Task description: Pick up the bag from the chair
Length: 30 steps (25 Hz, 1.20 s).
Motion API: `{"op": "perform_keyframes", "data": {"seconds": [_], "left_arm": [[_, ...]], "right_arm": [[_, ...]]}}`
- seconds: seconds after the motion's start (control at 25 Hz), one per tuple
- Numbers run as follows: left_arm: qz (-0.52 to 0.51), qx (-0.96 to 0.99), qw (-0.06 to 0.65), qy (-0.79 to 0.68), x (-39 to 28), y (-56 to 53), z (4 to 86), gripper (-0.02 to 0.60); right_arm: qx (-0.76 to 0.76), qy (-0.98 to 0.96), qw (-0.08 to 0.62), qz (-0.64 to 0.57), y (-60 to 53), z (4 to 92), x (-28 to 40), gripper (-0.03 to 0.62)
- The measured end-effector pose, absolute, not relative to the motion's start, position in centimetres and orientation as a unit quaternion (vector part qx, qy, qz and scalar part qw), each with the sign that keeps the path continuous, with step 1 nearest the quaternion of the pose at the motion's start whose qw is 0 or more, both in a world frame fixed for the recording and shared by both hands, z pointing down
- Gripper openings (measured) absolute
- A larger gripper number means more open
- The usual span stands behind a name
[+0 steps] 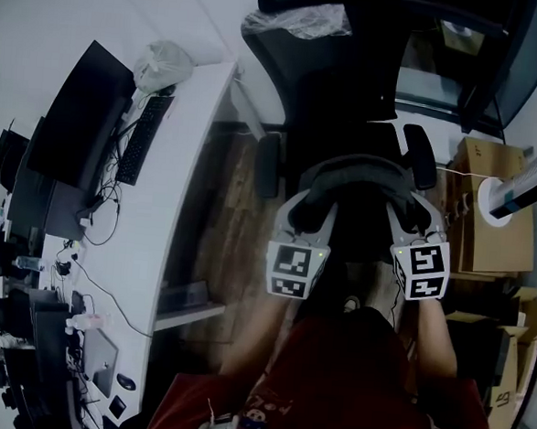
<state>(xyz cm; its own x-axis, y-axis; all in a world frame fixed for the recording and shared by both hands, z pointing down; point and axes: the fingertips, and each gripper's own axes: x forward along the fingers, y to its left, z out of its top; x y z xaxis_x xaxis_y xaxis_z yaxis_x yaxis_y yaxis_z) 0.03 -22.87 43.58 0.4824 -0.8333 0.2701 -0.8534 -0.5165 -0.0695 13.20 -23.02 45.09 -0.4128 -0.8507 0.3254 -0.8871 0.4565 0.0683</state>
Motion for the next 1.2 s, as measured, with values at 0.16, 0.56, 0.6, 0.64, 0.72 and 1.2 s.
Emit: {"op": "perform_keyframes", "data": {"seconds": [0.16,0.56,0.6,0.64,0.72,1.2], "left_arm": [[0.136,0.857,0.035,-0.496,0.1,-20.7,43.8,0.172],[0.133,0.858,0.029,-0.496,0.4,-18.2,43.6,0.173],[0.133,0.858,0.029,-0.496,0.4,-18.1,43.6,0.173],[0.132,0.858,0.029,-0.496,0.5,-18.0,43.5,0.173],[0.131,0.858,0.028,-0.496,0.5,-17.9,43.3,0.173],[0.129,0.860,0.024,-0.494,0.7,-17.6,42.6,0.173]], "right_arm": [[0.511,-0.844,0.156,0.054,-21.0,45.3,13.3,0.144],[0.510,-0.846,0.149,0.050,-18.4,45.1,13.6,0.144],[0.511,-0.845,0.149,0.050,-18.2,45.1,13.6,0.144],[0.511,-0.845,0.149,0.049,-18.1,45.0,13.6,0.143],[0.512,-0.845,0.149,0.048,-18.0,44.8,13.7,0.143],[0.514,-0.845,0.146,0.040,-17.8,44.2,13.9,0.143]]}}
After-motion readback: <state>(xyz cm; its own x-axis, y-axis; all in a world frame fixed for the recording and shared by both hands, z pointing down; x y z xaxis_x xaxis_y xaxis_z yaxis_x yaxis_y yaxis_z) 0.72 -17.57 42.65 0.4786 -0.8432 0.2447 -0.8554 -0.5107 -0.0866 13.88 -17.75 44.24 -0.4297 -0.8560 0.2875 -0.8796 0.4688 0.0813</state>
